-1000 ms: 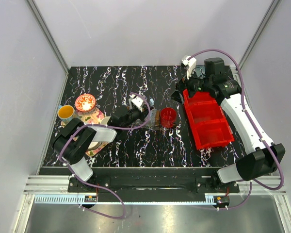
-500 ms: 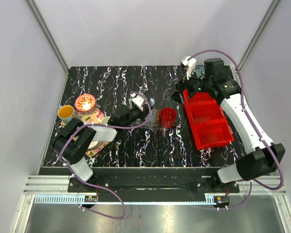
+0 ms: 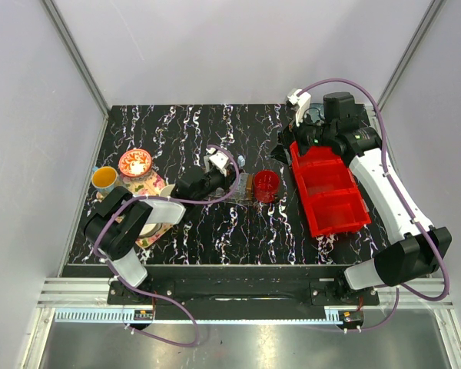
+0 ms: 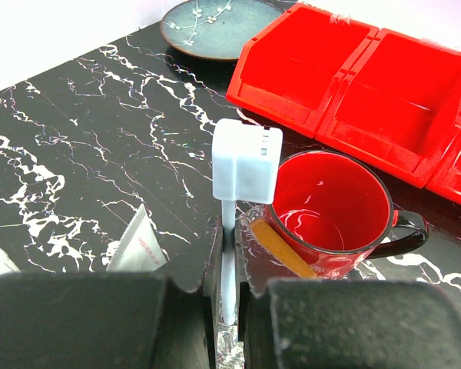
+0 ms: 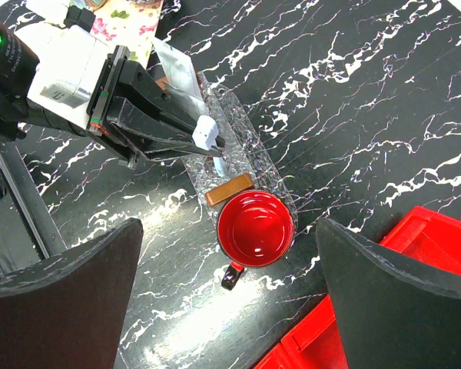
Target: Prepare toiletry sets of a toothbrush and toothpaste on the tray
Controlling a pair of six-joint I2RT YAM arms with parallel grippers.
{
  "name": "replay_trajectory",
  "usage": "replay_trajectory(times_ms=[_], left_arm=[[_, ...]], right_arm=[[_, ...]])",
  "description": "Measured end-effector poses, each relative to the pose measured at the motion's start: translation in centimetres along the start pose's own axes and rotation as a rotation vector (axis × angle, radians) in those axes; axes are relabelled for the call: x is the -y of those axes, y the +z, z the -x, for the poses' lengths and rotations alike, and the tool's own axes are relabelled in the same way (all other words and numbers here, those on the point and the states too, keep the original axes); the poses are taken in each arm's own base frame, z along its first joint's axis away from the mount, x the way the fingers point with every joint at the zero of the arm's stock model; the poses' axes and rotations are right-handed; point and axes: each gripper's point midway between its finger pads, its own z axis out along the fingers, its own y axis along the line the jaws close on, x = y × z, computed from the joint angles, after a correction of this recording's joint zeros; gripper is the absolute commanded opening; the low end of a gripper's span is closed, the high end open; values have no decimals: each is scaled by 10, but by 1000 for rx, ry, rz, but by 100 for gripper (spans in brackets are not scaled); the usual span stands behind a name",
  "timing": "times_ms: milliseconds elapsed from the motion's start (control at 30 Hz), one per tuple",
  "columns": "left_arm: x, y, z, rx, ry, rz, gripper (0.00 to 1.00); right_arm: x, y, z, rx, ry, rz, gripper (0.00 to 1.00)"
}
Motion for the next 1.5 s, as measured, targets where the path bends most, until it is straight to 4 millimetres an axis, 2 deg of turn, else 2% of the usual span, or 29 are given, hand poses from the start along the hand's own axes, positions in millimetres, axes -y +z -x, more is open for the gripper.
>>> replay_trajectory(times_ms=[100, 567, 933, 1133, 1500], left_arm=[[0, 0, 0, 0, 0, 0, 1], [-1, 3, -1, -9, -4, 1, 17], [-1, 3, -12, -53, -18, 1, 22], [-1, 4, -11, -51, -21, 2, 22], [1, 4, -11, -51, -24, -1, 34]], right_arm=[[0, 0, 0, -1, -2, 0, 100], [0, 0, 0, 0, -2, 1, 100], [0, 0, 0, 0, -2, 2, 100], [0, 0, 0, 0, -2, 2, 100], [0, 0, 0, 0, -2, 2, 100]])
